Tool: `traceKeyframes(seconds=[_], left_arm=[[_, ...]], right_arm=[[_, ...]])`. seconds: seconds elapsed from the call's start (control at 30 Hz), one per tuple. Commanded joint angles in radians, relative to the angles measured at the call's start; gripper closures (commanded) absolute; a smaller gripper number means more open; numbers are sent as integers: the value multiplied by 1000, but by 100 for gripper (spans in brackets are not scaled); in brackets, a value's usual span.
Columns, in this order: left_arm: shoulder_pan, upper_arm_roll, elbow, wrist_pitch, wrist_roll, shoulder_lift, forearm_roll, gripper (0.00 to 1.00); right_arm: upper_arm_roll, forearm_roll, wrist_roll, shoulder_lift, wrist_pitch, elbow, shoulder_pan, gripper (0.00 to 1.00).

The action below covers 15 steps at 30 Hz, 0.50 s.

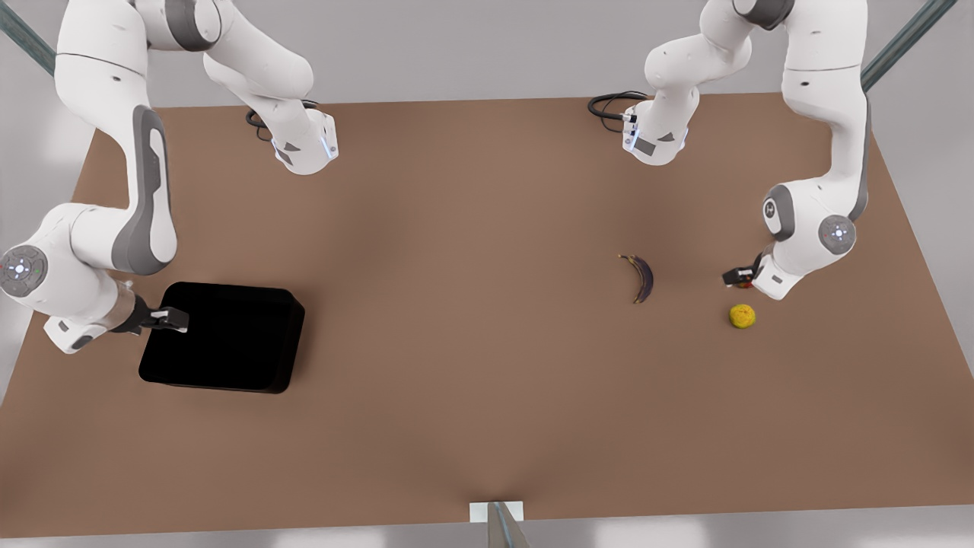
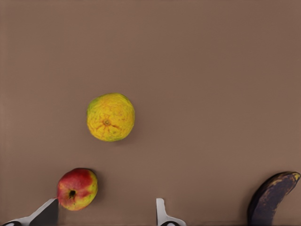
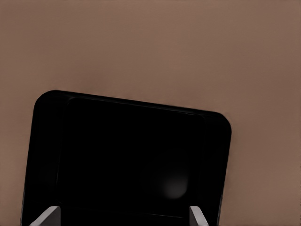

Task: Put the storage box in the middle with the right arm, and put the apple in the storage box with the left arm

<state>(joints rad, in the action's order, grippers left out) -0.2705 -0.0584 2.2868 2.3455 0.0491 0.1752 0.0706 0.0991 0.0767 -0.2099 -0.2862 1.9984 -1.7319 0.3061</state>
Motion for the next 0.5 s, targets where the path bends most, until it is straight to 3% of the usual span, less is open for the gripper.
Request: traceKeyframes(seconds=[0.0, 0.17, 0.47], left_arm=[[-1, 2, 0, 0, 9, 0, 3, 0], [-38, 34, 25, 0, 68, 36, 8, 0], [-70, 35, -4, 21, 68, 130, 12, 0]], right_arm=[[-2, 0, -3, -5, 14, -8, 2, 0], [1, 25, -25, -84, 272, -144, 133, 0], [1, 46, -14, -140, 392, -224, 206, 0]])
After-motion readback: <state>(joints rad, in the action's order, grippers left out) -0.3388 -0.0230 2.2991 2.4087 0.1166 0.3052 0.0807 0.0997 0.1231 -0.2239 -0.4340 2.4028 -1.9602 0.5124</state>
